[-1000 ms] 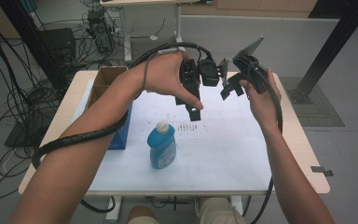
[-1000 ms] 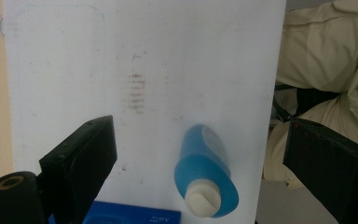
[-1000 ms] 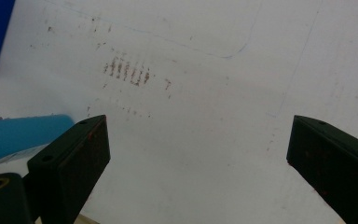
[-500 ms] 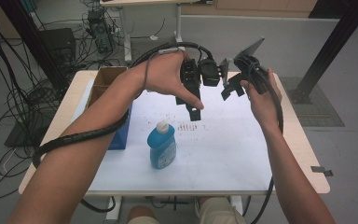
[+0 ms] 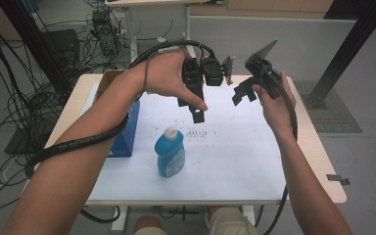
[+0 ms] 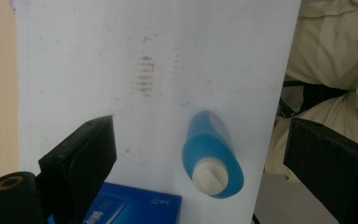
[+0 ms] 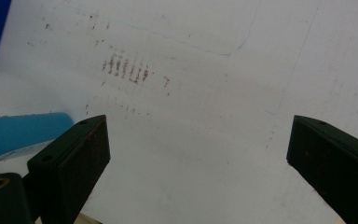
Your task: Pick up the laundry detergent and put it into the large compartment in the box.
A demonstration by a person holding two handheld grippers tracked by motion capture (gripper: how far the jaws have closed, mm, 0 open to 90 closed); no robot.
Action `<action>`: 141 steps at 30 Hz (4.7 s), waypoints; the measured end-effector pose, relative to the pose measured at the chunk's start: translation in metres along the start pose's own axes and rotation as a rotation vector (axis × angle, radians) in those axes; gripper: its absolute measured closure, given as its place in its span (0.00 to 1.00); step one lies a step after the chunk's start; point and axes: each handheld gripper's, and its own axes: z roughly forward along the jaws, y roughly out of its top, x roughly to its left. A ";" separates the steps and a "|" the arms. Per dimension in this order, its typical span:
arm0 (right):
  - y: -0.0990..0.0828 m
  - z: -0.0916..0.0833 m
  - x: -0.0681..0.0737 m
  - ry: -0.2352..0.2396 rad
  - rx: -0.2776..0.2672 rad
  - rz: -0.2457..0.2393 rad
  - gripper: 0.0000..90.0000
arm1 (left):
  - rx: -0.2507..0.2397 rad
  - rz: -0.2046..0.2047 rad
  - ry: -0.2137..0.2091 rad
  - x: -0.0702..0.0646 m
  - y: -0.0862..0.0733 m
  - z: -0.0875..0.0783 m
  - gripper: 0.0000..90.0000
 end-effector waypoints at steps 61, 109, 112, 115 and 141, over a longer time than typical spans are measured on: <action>0.001 -0.001 0.015 -0.005 0.009 -0.021 0.06 | 0.043 -0.671 0.067 0.008 -0.050 -0.001 0.09; -0.001 0.008 0.011 -0.005 0.016 -0.014 0.06 | 0.053 -0.642 -0.043 -0.001 -0.061 0.100 0.08; -0.001 0.009 0.010 -0.004 0.016 -0.010 0.06 | 0.063 -0.639 -0.048 -0.001 -0.059 0.105 0.08; -0.001 0.009 0.010 -0.002 0.019 -0.004 0.06 | 0.068 -0.635 -0.041 -0.003 -0.057 0.108 0.08; 0.001 0.014 0.010 -0.002 0.030 0.000 0.06 | 0.090 -0.622 -0.040 -0.006 -0.054 0.124 0.08</action>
